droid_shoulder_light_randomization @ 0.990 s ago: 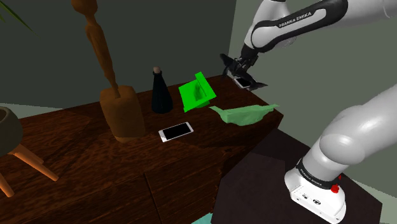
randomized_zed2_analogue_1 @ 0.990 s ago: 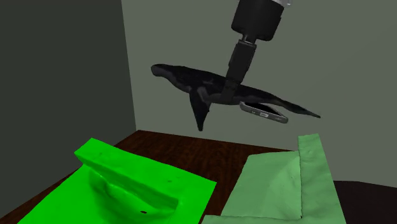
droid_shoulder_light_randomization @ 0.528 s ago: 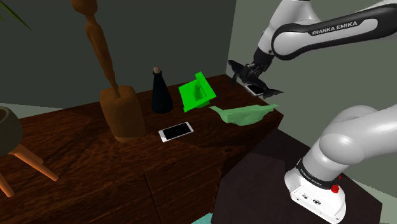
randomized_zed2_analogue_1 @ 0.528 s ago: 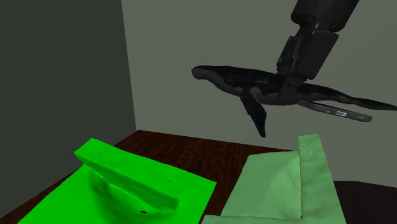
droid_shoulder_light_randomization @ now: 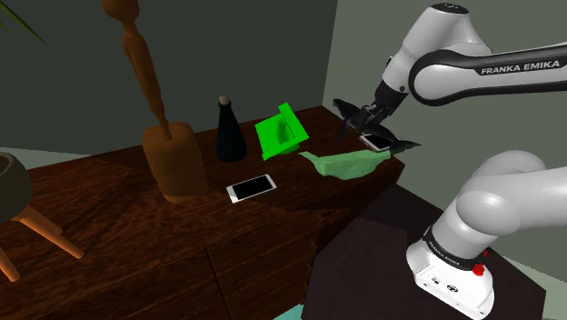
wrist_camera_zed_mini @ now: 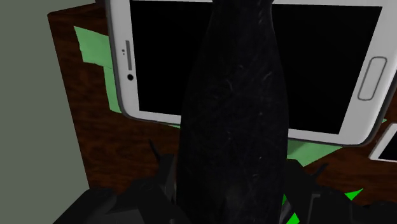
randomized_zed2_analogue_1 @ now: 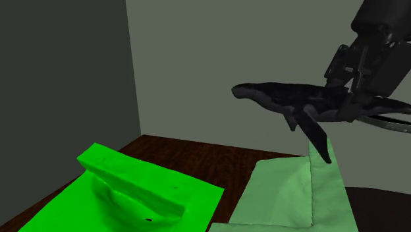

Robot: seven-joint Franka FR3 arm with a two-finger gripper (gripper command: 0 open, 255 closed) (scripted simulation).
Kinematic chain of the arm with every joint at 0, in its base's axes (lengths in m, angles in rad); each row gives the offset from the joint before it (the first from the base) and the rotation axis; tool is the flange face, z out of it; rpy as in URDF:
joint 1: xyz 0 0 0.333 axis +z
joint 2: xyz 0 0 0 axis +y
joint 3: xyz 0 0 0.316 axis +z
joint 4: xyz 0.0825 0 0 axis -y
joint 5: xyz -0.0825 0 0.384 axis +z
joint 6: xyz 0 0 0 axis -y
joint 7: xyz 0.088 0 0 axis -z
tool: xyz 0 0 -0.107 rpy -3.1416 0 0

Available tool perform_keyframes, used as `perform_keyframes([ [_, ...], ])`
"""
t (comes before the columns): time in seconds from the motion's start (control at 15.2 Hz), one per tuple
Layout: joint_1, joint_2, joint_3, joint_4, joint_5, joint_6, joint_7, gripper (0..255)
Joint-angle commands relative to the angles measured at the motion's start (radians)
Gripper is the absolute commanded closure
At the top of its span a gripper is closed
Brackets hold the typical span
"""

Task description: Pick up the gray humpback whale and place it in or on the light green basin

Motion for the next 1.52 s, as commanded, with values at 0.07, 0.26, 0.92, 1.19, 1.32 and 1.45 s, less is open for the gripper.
perform_keyframes([
  [0.07, -0.003, 0.007, -0.002, -0.037, -0.004, 0.045, 0.002, 255],
  [0.26, -0.006, 0.023, -0.004, -0.07, -0.009, 0.095, 0.005, 255],
  [0.92, -0.015, 0.079, -0.006, -0.139, -0.02, 0.219, 0.011, 255],
  [1.19, -0.015, 0.079, -0.006, -0.139, -0.02, 0.219, 0.011, 255],
  [1.32, -0.015, 0.08, -0.006, -0.139, -0.02, 0.221, 0.012, 0],
  [1.45, -0.015, 0.08, -0.006, -0.139, -0.02, 0.22, 0.011, 0],
])
